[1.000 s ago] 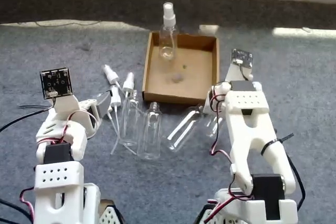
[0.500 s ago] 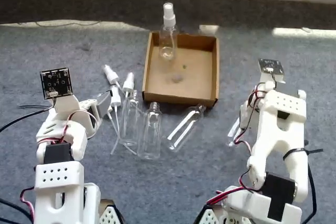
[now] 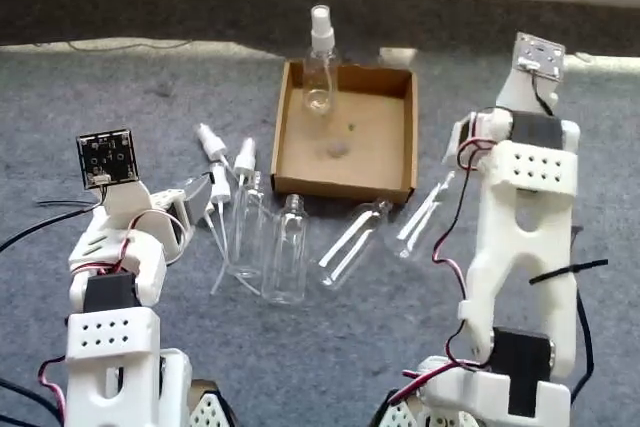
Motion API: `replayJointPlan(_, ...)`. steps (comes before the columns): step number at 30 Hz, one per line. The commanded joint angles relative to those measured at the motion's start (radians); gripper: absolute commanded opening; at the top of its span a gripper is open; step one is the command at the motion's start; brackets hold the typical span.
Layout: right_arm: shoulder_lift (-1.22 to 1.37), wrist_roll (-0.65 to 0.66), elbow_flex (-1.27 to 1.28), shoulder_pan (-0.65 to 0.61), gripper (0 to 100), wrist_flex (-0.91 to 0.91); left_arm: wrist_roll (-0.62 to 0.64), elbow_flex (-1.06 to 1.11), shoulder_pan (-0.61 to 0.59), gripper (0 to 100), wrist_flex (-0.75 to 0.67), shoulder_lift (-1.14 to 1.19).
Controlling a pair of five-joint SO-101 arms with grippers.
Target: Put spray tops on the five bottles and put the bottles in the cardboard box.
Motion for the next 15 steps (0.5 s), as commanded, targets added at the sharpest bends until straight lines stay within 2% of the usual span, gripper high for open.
replayJointPlan(1, 0.074, -0.083, -0.054, -0.059, 31.4, -0.074, 0.003, -0.004, -0.008, 32, 0.0, -0.018)
replayJointPlan(8, 0.283, -0.184, -0.054, -0.084, 31.4, -0.081, 0.003, -0.005, -0.012, 32, 0.0, -0.018)
replayJointPlan(15, 0.302, -0.232, -0.076, -0.081, 31.4, -0.088, 0.003, -0.005, -0.012, 32, 0.0, -0.018)
